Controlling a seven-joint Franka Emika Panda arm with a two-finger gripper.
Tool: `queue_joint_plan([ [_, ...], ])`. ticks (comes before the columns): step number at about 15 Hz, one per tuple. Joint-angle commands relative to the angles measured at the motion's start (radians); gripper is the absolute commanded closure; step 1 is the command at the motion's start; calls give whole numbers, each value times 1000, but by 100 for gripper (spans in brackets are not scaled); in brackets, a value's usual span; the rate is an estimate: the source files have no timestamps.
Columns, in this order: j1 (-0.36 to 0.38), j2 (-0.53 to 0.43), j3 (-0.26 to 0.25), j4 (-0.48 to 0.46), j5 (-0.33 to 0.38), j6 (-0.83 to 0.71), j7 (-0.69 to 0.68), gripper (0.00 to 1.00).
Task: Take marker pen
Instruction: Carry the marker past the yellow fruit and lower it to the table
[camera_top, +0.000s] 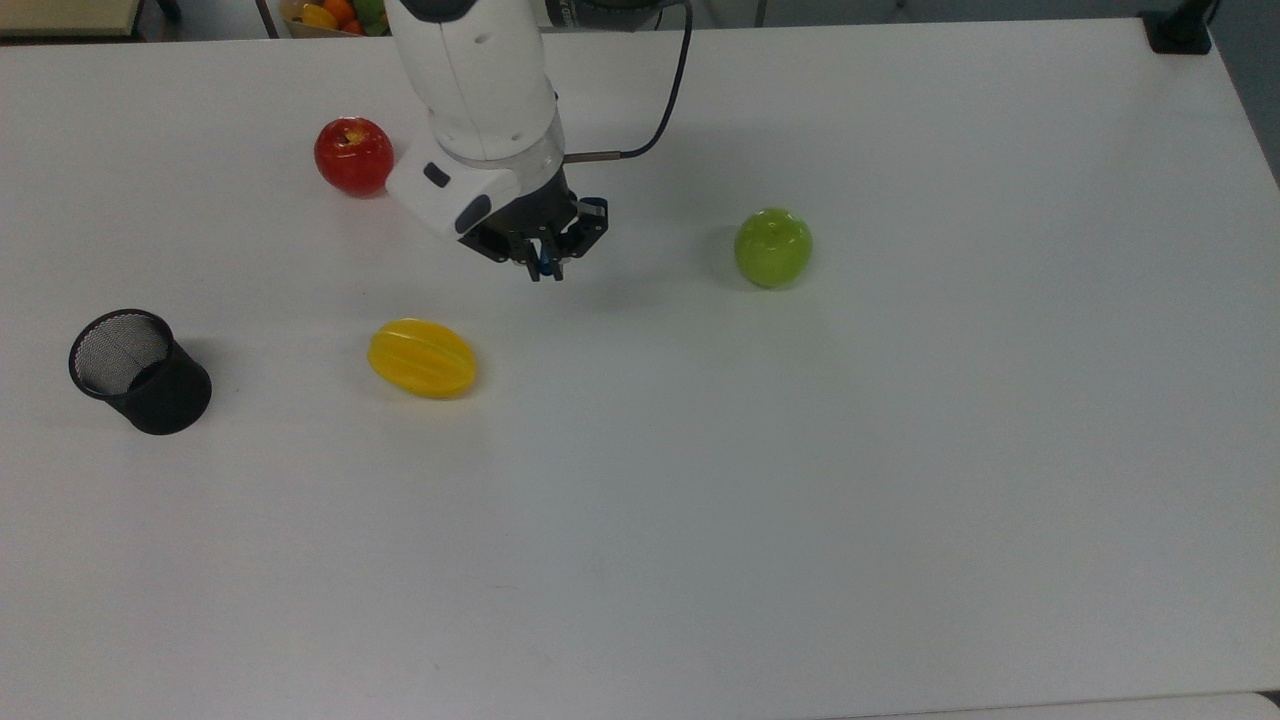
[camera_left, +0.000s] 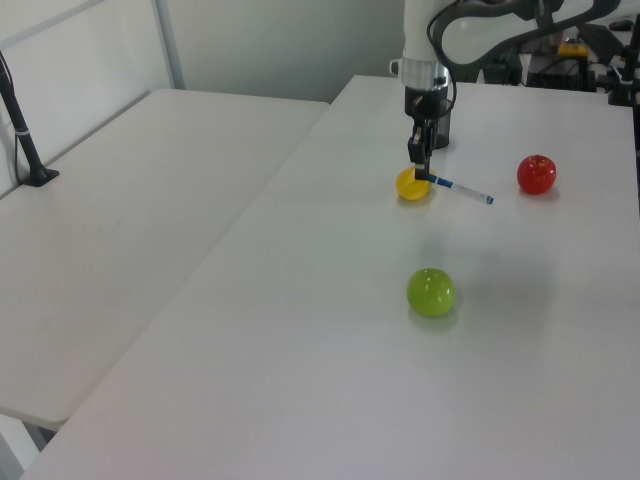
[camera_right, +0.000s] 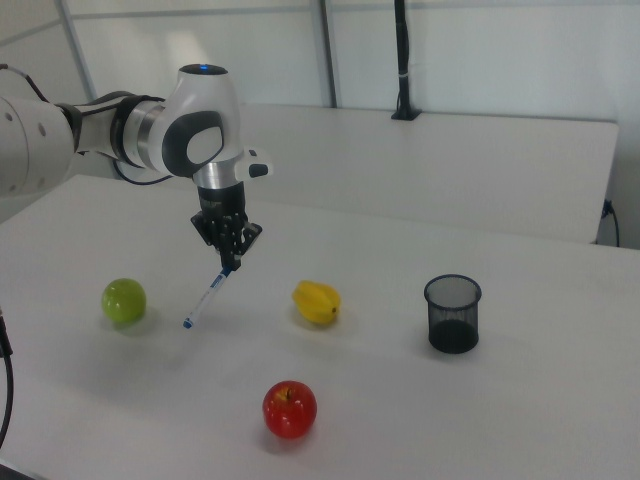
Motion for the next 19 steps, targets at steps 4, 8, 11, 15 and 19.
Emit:
queue_joint_plan([
  [4,47,41,0,-28,-23,-18,-36,100],
  [8,54,81,2,-24,-42,-8,-20,99],
  [11,54,109,14,-22,-69,6,0,97],
  [15,54,129,14,-22,-79,40,16,92],
  [19,54,138,14,-22,-89,66,33,54],
])
